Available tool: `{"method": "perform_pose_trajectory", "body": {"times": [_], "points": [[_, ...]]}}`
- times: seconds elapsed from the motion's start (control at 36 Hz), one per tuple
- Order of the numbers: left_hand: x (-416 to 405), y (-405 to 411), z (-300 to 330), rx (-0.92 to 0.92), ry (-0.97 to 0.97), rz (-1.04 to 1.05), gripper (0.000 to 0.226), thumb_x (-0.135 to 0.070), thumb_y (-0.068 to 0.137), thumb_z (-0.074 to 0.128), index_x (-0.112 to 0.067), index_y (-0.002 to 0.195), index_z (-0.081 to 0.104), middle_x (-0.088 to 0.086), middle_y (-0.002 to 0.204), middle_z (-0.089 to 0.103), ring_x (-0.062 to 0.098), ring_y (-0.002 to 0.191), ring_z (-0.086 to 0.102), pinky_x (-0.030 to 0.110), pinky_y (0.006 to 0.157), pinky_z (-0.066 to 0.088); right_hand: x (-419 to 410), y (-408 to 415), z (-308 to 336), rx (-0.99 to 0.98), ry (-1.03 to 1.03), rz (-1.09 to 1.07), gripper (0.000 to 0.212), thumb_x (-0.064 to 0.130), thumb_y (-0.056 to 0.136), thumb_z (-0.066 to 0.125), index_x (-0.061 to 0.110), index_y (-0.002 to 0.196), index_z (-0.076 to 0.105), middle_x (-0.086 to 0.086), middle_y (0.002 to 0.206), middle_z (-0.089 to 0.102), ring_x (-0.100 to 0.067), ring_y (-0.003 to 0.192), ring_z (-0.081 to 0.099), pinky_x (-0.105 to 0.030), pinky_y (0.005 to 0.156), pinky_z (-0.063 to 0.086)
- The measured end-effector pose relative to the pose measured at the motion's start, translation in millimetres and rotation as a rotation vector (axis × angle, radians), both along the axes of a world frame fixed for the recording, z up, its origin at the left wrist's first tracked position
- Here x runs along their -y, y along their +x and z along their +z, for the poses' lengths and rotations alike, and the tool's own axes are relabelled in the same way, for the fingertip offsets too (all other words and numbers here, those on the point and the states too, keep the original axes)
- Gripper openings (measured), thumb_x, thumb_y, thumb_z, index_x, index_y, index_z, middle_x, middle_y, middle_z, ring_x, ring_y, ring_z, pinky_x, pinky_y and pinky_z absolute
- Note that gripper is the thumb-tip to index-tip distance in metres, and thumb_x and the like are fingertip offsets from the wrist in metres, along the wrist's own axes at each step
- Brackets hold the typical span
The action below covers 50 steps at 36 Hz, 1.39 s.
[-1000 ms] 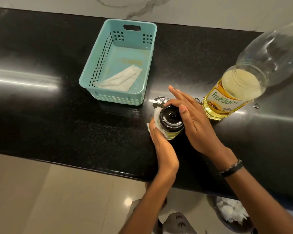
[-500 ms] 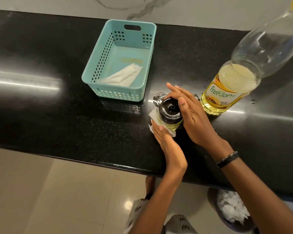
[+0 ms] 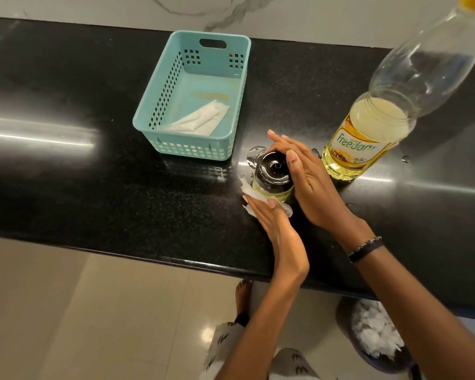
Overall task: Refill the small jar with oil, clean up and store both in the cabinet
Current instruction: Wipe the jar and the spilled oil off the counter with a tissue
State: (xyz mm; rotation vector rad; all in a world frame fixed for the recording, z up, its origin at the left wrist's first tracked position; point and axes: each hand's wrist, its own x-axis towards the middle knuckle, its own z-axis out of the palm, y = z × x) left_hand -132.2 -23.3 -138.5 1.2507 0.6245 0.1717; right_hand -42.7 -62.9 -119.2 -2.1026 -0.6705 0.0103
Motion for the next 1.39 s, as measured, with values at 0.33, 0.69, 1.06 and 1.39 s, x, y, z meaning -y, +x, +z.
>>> {"method": "perform_pose_trajectory", "body": {"times": [0.33,0.69,1.06,1.39], "points": [[-7.3,-3.7,3.2,0.146,0.164,-0.043,0.062,-0.058,0.096,0.019,-0.042,0.147,-0.013,-0.018,0.159,-0.013,-0.003,0.145,-0.007,0.031,0.122,0.004,-0.8,0.5,0.6,-0.020,0.000,-0.008,0.040,0.034,0.103,0.020,0.030,0.131,0.049,0.010,0.149,0.039,-0.004,0.139,0.030,-0.036,0.114,0.027],[-45.9,21.7,9.5,0.421,0.600,-0.077,0.047,-0.042,0.099,0.029,-0.029,0.145,0.028,-0.009,0.144,0.032,0.010,0.137,0.033,0.037,0.111,0.034,-0.6,1.0,-5.3,-0.082,0.029,0.010,0.045,0.040,0.103,0.018,0.031,0.139,0.042,0.015,0.151,0.035,-0.004,0.140,0.028,-0.047,0.113,0.028],[-65.1,39.2,41.5,0.245,0.249,-0.162,0.028,-0.025,0.103,0.038,-0.026,0.127,0.053,-0.009,0.124,0.059,0.002,0.116,0.055,0.027,0.101,0.044,-13.5,-9.8,-1.6,-0.099,0.106,-0.082,0.043,0.034,0.104,0.018,0.031,0.142,0.036,0.011,0.152,0.033,-0.001,0.139,0.027,-0.043,0.115,0.027],[-92.8,47.8,65.4,0.108,0.191,-0.276,0.022,-0.009,0.091,0.060,-0.019,0.107,0.071,-0.006,0.102,0.073,0.000,0.096,0.067,0.013,0.081,0.051,-15.3,-10.6,-0.9,-0.123,0.103,-0.085,0.043,0.029,0.105,0.019,0.031,0.148,0.026,0.017,0.152,0.027,0.008,0.138,0.021,-0.030,0.116,0.023]]}}
